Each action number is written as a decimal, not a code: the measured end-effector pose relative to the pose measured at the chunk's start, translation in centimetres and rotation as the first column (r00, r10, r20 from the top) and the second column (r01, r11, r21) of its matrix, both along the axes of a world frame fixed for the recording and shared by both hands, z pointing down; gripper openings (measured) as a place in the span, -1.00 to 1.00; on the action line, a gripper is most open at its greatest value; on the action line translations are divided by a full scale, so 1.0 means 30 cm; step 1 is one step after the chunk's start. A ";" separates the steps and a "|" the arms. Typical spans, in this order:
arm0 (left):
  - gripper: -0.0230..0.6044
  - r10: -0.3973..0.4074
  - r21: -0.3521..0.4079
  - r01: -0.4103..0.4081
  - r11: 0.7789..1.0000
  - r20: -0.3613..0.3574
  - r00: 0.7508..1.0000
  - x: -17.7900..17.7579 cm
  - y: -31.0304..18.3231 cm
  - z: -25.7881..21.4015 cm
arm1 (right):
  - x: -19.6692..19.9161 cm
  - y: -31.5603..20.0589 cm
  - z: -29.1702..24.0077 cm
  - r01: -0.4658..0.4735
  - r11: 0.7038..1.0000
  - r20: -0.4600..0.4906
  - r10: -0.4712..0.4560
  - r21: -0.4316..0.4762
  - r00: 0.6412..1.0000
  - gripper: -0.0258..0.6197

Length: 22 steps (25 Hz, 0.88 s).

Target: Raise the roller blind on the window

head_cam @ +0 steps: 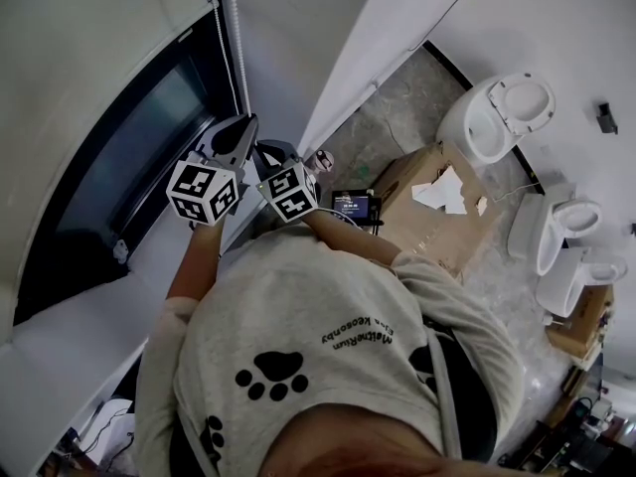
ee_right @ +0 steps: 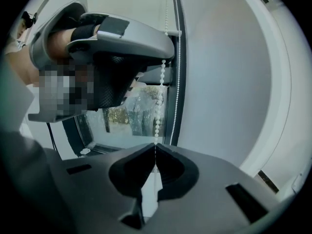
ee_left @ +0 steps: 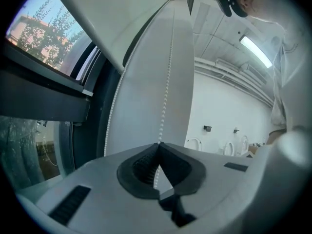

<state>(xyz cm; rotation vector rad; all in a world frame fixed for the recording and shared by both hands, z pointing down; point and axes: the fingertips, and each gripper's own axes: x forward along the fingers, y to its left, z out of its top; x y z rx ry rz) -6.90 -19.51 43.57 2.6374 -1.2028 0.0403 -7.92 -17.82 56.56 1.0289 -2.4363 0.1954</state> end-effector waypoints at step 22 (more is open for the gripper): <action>-0.90 -0.010 0.018 0.010 1.000 -0.013 1.000 0.026 -0.003 0.031 | 0.113 -0.009 -0.753 -0.018 0.968 0.314 -0.063 0.249 0.947 -0.63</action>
